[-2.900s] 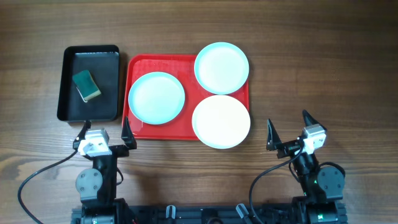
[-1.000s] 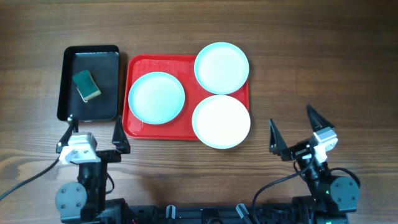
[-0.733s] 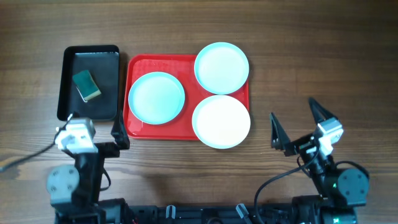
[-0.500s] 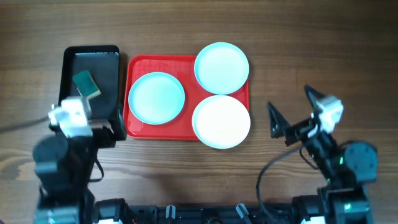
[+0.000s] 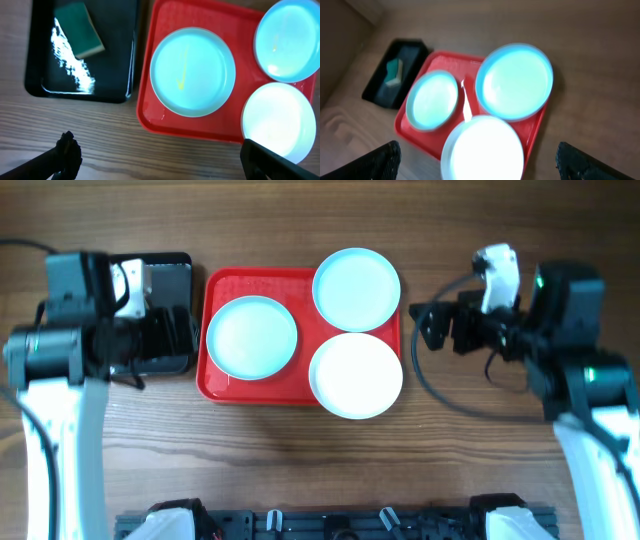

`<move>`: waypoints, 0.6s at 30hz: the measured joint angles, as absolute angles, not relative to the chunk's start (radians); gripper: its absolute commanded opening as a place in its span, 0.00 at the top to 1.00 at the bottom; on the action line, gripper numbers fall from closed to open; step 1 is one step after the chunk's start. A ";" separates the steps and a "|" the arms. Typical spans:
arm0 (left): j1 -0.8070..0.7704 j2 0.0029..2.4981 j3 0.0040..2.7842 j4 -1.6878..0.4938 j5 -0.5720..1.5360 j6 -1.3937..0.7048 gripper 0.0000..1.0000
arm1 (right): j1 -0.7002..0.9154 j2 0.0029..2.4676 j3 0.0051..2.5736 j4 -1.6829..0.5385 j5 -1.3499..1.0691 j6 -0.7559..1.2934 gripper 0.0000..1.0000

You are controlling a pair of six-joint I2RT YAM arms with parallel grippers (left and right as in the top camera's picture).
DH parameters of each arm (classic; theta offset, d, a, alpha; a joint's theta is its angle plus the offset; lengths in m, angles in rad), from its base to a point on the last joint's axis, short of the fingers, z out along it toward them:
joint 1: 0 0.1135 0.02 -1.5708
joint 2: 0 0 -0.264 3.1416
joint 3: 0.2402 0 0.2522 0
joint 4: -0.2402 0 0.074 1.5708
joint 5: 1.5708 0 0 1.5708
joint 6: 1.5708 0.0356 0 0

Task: Clean dirty plates on tray and stack at the side
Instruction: 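Move left gripper to the sponge and right gripper to the pale plate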

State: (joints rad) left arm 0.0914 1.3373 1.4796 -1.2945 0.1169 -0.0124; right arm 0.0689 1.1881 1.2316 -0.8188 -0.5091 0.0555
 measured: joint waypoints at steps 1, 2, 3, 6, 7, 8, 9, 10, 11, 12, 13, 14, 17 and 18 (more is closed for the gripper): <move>0.091 1.363 1.487 -1.295 0.124 -0.012 0.00 | 0.069 1.212 1.245 -0.831 -0.515 0.056 0.00; 0.091 1.394 1.493 -1.295 0.134 -0.012 0.00 | 0.069 1.244 1.257 -0.837 -0.520 0.056 0.00; 0.091 1.414 1.493 -1.295 0.144 -0.012 0.00 | 0.069 1.270 1.260 -0.839 -0.525 0.061 0.00; 0.091 1.472 1.493 -1.293 0.192 -0.012 0.00 | 0.069 1.336 1.262 -0.845 -0.532 0.102 0.00; 0.091 1.487 1.493 -1.292 0.210 -0.012 0.00 | 0.069 1.362 1.262 -0.846 -0.532 0.128 0.00; 0.091 1.501 1.493 -1.289 0.224 -0.012 0.00 | 0.069 1.394 1.263 -0.846 -0.532 0.163 0.00; 0.091 1.509 1.493 -1.287 0.234 -0.012 0.00 | 0.069 1.415 1.263 -0.846 -0.531 0.185 0.00; 0.091 1.518 1.493 -1.283 0.242 -0.012 0.00 | 0.069 1.438 1.263 -0.848 -0.531 0.208 0.00; 0.091 1.523 1.493 -1.283 0.247 -0.012 0.00 | 0.069 1.463 1.264 -0.852 -0.530 0.236 0.00; 0.091 1.527 1.493 -1.283 0.253 -0.012 0.00 | 0.069 1.484 1.264 -0.855 -0.530 0.258 0.00; 0.091 1.528 1.493 -1.283 0.256 -0.012 0.00 | 0.069 1.511 1.264 -0.862 -0.531 0.287 0.00; 0.091 1.529 1.493 -1.281 0.261 -0.012 0.00 | 0.069 1.530 1.264 -0.868 -0.531 0.305 0.00; 0.091 1.529 1.493 -1.269 0.265 -0.012 0.00 | 0.079 1.585 1.264 -0.899 -0.525 0.345 0.00; 0.091 1.529 1.493 -1.265 0.265 -0.012 0.00 | 0.087 1.596 1.264 -0.905 -0.522 0.348 0.00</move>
